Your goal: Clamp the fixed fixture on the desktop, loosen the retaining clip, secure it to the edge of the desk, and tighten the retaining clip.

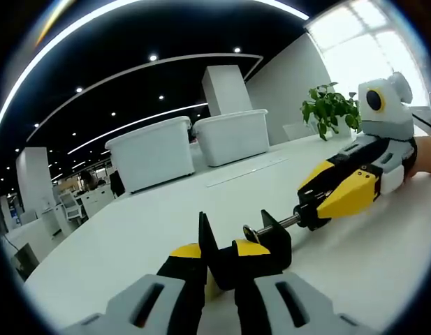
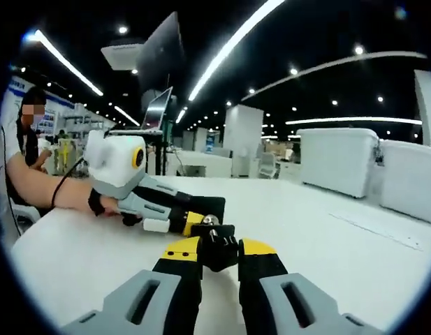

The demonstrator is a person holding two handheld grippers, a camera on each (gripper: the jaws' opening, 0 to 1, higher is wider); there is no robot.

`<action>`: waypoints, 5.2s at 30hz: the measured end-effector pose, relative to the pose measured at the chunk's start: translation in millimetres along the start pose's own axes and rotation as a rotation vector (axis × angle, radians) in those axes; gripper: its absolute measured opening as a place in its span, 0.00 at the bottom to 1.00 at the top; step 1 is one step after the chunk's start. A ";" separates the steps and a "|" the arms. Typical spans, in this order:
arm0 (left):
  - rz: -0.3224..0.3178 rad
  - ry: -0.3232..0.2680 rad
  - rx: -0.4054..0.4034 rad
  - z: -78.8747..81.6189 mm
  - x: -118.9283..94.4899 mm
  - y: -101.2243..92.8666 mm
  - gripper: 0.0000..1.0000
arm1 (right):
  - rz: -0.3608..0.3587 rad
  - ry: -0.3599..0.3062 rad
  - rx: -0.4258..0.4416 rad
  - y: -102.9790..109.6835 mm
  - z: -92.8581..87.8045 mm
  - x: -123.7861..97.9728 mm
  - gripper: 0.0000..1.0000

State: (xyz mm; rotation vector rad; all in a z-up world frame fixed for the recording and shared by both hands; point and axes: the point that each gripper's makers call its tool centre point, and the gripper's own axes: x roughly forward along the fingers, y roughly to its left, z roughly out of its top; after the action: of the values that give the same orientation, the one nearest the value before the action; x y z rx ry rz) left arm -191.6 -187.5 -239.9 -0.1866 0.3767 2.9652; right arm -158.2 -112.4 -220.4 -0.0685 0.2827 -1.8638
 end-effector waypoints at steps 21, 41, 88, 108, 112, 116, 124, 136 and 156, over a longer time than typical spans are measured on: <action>0.001 0.000 0.001 -0.2 0.9 0.1 0.14 | 0.045 -0.039 0.295 -31.7 4.4 -2.1 0.18; 0.001 0.000 0.000 -0.2 1.1 1.2 0.14 | 0.045 0.010 0.237 -15.0 -4.2 4.6 0.17; 0.001 0.001 -0.002 -0.5 -0.6 1.2 0.14 | 0.006 0.021 0.195 -13.5 -4.1 4.3 0.19; 0.007 0.002 -0.002 -0.6 0.1 2.0 0.15 | -0.045 0.023 -0.252 -0.7 0.1 5.5 0.17; 0.006 0.002 -0.002 -0.7 0.1 1.6 0.14 | -0.051 0.049 -0.296 1.0 0.9 5.0 0.18; 0.005 0.001 -0.002 -0.8 0.1 1.4 0.14 | -0.044 0.010 -0.067 -4.9 2.5 1.1 0.18; 0.005 0.002 -0.005 -0.7 0.4 1.4 0.14 | -0.053 0.001 0.012 -16.0 2.3 -1.7 0.21; 0.033 0.048 -0.034 -4.8 -3.2 3.7 0.07 | -0.103 -0.014 0.010 -23.3 7.7 -6.7 0.21; 0.122 0.056 0.048 14.8 -17.4 -4.6 0.03 | -0.269 0.044 -0.223 -5.9 35.4 -24.2 0.16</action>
State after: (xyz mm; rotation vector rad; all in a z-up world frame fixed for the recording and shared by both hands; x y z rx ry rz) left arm -175.3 -181.5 -224.3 -0.2506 0.4818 3.0722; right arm -149.5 -93.5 -182.4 -0.2281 0.5333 -2.0955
